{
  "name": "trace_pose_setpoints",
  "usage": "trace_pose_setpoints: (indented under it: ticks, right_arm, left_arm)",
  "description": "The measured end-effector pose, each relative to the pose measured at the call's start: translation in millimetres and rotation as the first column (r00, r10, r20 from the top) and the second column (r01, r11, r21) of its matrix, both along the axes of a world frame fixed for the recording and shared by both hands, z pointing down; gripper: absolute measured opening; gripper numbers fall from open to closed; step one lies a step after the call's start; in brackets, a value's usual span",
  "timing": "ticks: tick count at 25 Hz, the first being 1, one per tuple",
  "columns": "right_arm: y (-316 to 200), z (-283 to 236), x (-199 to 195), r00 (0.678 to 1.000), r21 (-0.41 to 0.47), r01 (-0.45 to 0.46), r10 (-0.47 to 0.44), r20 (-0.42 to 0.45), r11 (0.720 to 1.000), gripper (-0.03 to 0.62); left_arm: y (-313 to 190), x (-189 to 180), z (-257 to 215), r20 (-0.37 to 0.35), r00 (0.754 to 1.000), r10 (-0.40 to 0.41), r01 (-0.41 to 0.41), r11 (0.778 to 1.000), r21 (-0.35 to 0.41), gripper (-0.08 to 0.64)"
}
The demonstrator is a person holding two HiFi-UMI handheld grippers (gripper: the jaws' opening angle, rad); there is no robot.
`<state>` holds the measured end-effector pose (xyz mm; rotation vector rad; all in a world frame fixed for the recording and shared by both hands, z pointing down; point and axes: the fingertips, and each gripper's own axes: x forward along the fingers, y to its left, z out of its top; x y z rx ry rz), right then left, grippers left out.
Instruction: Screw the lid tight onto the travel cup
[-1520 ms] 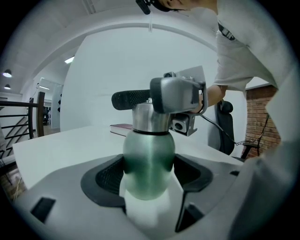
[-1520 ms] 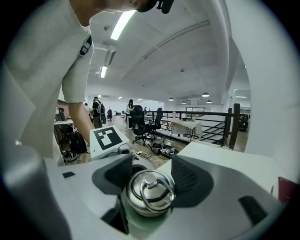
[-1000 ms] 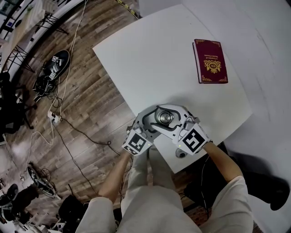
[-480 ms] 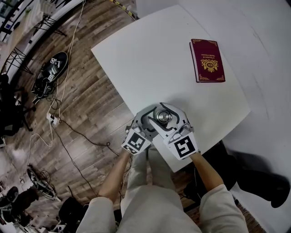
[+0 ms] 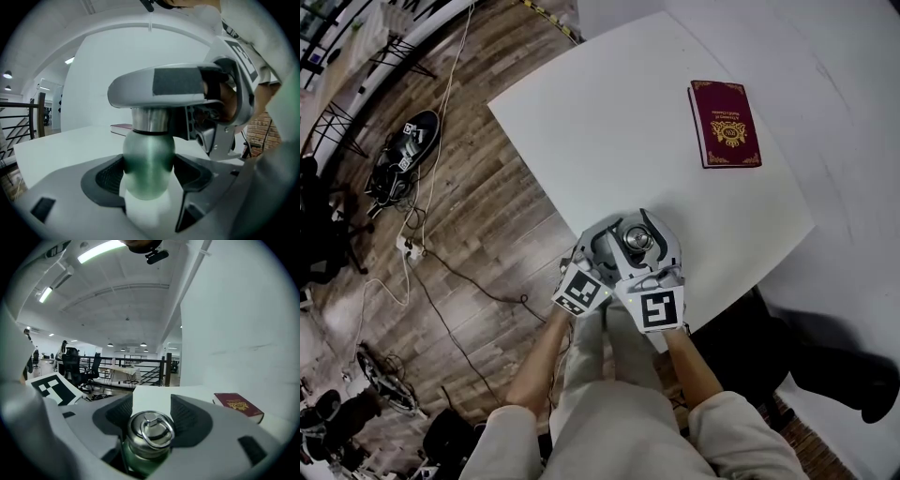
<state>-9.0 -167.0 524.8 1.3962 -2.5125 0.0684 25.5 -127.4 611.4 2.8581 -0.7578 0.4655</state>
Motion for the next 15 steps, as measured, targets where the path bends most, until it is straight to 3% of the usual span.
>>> trace_pose_setpoints:
  ticks: [4, 9, 11, 13, 15]
  right_arm:
    - [-1, -2, 2, 0.998, 0.018, -0.061, 0.061, 0.011, 0.998, 0.249]
    - [1, -6, 0, 0.997, 0.024, -0.049, 0.048, 0.058, 0.999, 0.253]
    - [3, -7, -2, 0.996, 0.014, -0.006, 0.005, 0.093, 1.000, 0.261]
    - [7, -8, -6, 0.992, 0.007, 0.071, -0.071, 0.105, 0.997, 0.342]
    - [11, -9, -9, 0.983, 0.012, 0.155, -0.155, 0.095, 0.988, 0.341]
  left_arm:
    - [1, 1, 0, 0.001, 1.000, 0.000, 0.000, 1.000, 0.000, 0.325]
    - [2, -1, -1, 0.005, 1.000, 0.004, -0.004, 1.000, 0.006, 0.325]
    - [2, -1, -1, 0.004, 1.000, 0.002, -0.002, 1.000, 0.003, 0.325]
    - [2, -1, -3, -0.001, 1.000, 0.002, -0.002, 1.000, 0.007, 0.325]
    - [2, -1, -3, -0.003, 1.000, 0.002, -0.002, 1.000, 0.012, 0.325]
